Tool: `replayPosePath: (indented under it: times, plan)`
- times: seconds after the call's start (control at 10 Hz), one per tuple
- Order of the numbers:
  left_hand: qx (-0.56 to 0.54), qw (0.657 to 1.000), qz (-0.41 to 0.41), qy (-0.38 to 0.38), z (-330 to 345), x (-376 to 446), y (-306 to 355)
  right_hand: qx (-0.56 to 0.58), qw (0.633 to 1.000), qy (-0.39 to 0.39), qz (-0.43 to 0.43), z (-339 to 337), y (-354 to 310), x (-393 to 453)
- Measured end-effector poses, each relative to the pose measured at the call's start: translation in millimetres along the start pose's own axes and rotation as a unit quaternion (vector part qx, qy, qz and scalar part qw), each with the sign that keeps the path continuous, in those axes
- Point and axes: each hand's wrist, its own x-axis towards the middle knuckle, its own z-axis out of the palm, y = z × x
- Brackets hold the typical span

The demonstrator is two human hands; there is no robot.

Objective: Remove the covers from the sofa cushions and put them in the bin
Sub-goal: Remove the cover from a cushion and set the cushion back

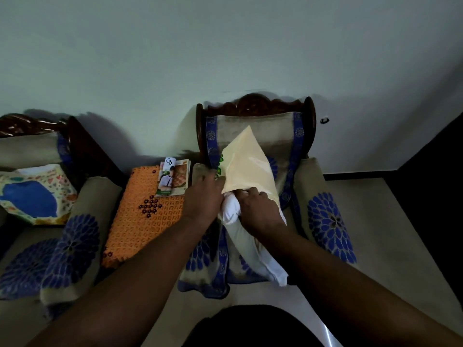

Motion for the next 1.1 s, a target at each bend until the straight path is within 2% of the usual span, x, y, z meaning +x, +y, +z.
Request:
replayPosePath:
  times: [0.1, 0.2, 0.3, 0.4, 0.5, 0.6, 0.7, 0.8, 0.9, 1.0, 1.1]
  plan:
    - [0.006, 0.997, -0.073, -0.011, 5.5, 1.0, -3.3, -0.017, 1.0, -0.003, -0.008, -2.7, -8.6, 2.1]
    - [-0.055, 0.993, -0.1, -0.042, 11.1, -7.7, -1.4, -0.006, 0.999, 0.013, -0.042, -1.4, -4.4, 0.9]
    - [-0.184, 0.949, -0.244, -0.071, 22.6, -12.6, 3.5, 0.015, 0.998, 0.017, -0.065, -1.3, 4.6, 0.3]
    - [-0.271, 0.909, -0.313, -0.041, 32.6, -16.8, 9.5, 0.07, 0.994, 0.031, -0.072, -5.2, 8.9, 1.4]
    - [-0.328, 0.878, -0.346, -0.042, 42.1, -19.9, 3.6, 0.133, 0.985, 0.084, -0.07, -12.9, 7.0, 5.7]
    - [-0.334, 0.846, -0.384, -0.158, 43.4, -22.6, 1.8, 0.16, 0.98, 0.103, -0.057, -21.5, 9.1, 15.1]
    - [-0.312, 0.867, -0.295, -0.254, 35.1, -26.1, 22.2, 0.155, 0.981, 0.113, -0.005, -22.1, 20.3, 25.8]
    - [-0.325, 0.864, -0.256, -0.287, 29.0, -29.5, 44.1, 0.183, 0.975, 0.095, 0.084, -16.4, 36.8, 32.4]
    - [-0.368, 0.853, -0.242, -0.28, 26.1, -34.3, 52.0, 0.179, 0.974, 0.088, 0.103, -7.2, 52.6, 30.4]
    - [-0.355, 0.867, -0.291, -0.196, 19.6, -28.7, 46.0, 0.256, 0.962, 0.046, 0.084, -8.7, 47.6, 28.2]
    - [-0.364, 0.863, -0.33, -0.119, 12.2, -16.2, 35.2, 0.433, 0.895, -0.001, 0.105, -26.9, 46.0, 21.3]
